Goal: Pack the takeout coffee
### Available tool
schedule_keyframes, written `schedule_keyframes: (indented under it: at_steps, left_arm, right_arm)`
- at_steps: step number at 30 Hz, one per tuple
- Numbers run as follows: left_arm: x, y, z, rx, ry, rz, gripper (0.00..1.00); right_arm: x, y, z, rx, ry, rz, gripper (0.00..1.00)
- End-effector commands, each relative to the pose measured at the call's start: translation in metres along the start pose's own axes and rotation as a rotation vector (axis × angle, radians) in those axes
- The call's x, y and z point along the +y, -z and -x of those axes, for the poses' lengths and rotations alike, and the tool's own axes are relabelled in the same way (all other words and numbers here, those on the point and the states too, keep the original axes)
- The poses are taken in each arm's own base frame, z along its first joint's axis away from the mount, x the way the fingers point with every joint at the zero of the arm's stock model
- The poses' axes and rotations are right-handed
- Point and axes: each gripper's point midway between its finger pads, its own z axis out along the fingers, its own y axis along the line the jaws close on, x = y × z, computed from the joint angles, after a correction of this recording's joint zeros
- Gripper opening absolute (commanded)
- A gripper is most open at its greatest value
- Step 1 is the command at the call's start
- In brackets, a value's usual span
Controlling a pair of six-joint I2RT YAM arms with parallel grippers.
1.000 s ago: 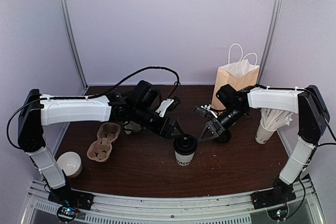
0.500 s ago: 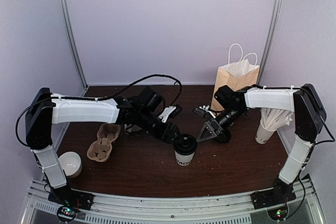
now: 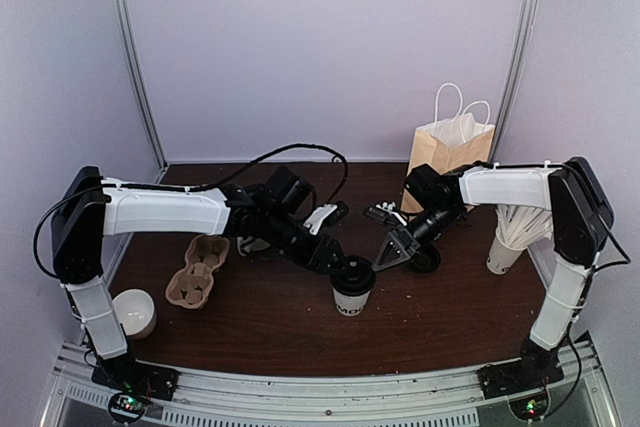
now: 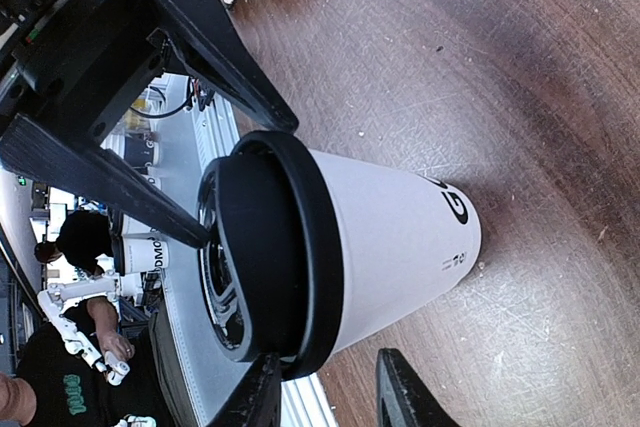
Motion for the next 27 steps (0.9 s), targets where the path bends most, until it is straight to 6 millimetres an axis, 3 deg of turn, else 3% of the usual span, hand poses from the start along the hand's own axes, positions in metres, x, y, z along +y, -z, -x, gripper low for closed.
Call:
schedule_keyframes:
  at_steps: [1,10,19,27]
  left_arm:
    - [0.014,-0.012,-0.006,0.026,0.017,0.027,0.51]
    - [0.029,-0.018,-0.02,0.057,0.049,0.054,0.48]
    - [0.044,-0.029,-0.038,0.101,0.075,0.074,0.47]
    - [0.052,-0.031,-0.043,0.121,0.08,0.108,0.46]
  right_arm:
    - [-0.001,-0.003,0.006,0.003,0.008,-0.002,0.33]
    - [-0.006,-0.011,0.001,0.039,0.005,-0.024,0.34]
    - [-0.054,-0.023,-0.017,0.167,-0.02,-0.268,0.33]
    - [-0.048,-0.024,-0.013,0.173,0.004,-0.269,0.34]
